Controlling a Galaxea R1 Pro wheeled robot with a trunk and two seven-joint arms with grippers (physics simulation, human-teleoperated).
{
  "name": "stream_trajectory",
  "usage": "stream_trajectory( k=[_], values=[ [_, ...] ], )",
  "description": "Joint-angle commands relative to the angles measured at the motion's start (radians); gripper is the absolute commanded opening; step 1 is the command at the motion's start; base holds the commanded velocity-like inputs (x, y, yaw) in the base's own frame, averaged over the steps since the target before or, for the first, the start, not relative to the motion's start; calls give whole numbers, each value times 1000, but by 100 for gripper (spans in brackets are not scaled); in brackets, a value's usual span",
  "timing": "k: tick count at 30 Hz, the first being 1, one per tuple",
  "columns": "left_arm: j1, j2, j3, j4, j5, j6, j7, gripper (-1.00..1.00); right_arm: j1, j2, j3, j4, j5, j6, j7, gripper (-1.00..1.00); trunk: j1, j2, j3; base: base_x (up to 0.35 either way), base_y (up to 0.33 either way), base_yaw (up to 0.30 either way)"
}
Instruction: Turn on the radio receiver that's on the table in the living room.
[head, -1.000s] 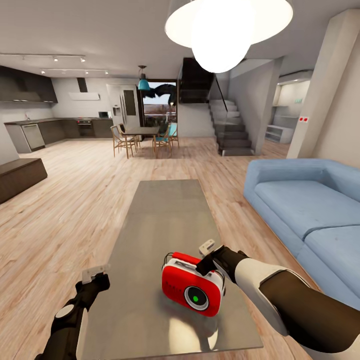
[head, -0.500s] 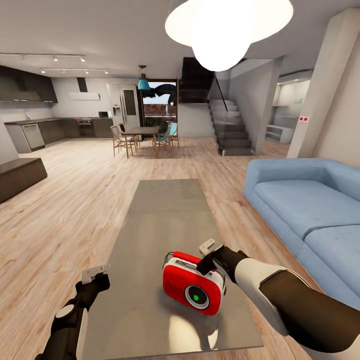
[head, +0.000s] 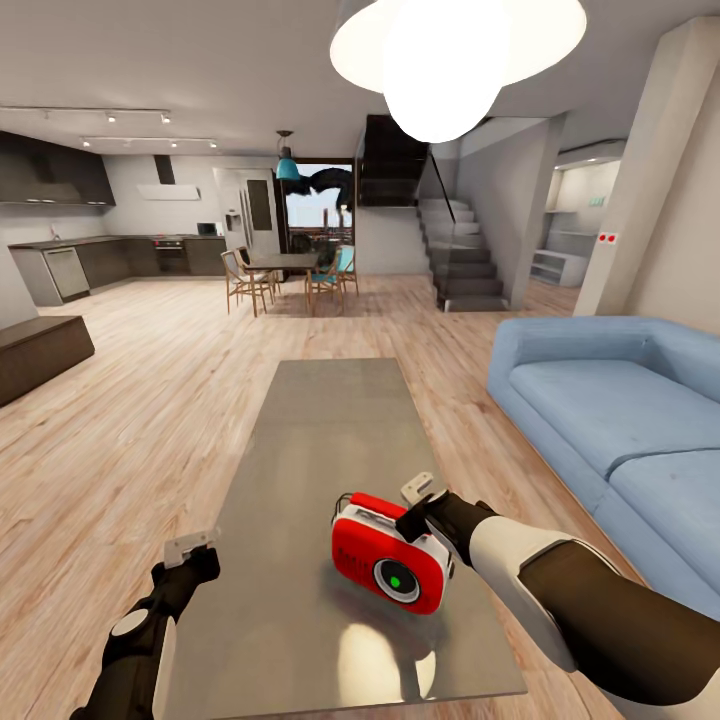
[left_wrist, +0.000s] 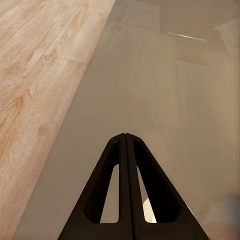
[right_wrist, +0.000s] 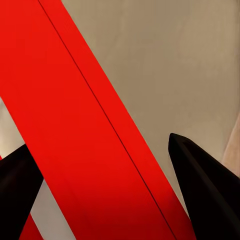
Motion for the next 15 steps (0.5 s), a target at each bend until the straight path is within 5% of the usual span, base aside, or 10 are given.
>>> stream_trajectory(
  k=[1,15],
  values=[
    [0,0,0,0,0,0,0,-100,0,0,-5,-1,-2,0,0,-100,0,0,0,0,0,0],
    [0,0,-1,7,-1,0,0,-100,0,0,-5,-1,-3,1,11,-100,8,-14,-6,0,0,0]
  ],
)
